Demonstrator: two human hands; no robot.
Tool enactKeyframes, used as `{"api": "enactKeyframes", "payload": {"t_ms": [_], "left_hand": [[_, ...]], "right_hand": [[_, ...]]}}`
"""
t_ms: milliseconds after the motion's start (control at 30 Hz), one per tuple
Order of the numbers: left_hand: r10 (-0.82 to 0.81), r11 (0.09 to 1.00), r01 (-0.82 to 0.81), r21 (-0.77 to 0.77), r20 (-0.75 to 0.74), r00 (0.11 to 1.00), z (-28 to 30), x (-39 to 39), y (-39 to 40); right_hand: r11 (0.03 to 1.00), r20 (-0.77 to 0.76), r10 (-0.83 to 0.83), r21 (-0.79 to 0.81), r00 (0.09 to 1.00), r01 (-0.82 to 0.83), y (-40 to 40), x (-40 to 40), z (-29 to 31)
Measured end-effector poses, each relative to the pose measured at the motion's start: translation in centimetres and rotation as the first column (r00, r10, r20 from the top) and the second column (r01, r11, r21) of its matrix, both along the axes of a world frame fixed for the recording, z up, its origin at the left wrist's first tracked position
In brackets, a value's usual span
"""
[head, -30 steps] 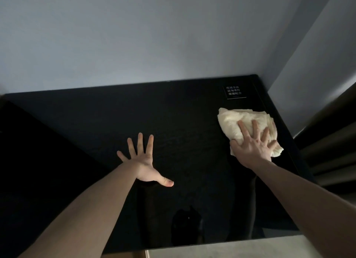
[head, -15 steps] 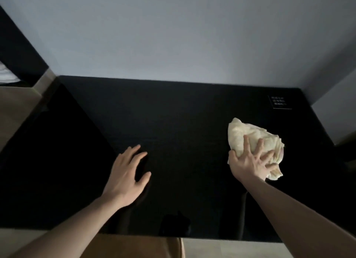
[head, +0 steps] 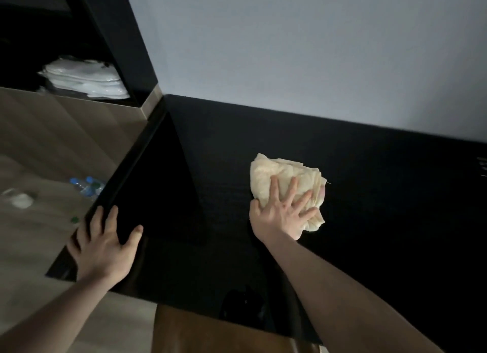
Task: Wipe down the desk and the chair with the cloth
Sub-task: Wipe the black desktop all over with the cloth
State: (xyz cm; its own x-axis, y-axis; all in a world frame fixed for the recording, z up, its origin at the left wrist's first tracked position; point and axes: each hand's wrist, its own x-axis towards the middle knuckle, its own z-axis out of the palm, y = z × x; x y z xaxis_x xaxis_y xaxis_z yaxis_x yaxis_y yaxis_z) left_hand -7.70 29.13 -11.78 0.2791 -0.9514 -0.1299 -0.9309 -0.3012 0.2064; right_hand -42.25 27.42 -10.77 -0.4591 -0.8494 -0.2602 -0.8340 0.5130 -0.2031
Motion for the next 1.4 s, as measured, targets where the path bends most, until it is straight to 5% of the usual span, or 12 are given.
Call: {"api": "enactKeyframes", "payload": {"t_ms": [267, 433, 667, 1033, 1267, 1400], "left_hand": [[0.000, 0.996, 0.004, -0.091, 0.042, 0.999, -1.2, -0.1, 0.3], [0.011, 0.993, -0.007, -0.117, 0.032, 0.999, -1.7, 0.2, 0.1], [0.028, 0.995, -0.027, -0.093, 0.014, 1.000, -1.9, 0.3, 0.0], [0.029, 0.994, -0.029, -0.108, 0.004, 1.000, -2.2, 0.3, 0.0], [0.023, 0.998, -0.024, -0.055, -0.013, 1.000, -1.3, 0.2, 0.1], [0.031, 0.998, -0.032, -0.057, -0.010, 0.999, -0.9, 0.1, 0.1]], "right_hand": [[0.976, 0.110, 0.216, -0.003, 0.970, -0.217, -4.4, 15.1, 0.7], [0.884, 0.220, 0.460, -0.021, 0.860, -0.467, -5.1, 22.8, 1.1], [0.814, 0.146, 0.576, -0.009, 0.804, -0.581, -12.3, 17.4, 0.7], [0.909, 0.031, 0.415, 0.025, 0.909, -0.415, -17.0, 16.5, 0.5], [0.685, 0.062, 0.728, -0.027, 0.682, -0.728, -3.6, 15.8, 0.9], [0.595, 0.086, 0.800, 0.027, 0.594, -0.804, -3.5, 12.9, 0.8]]}}
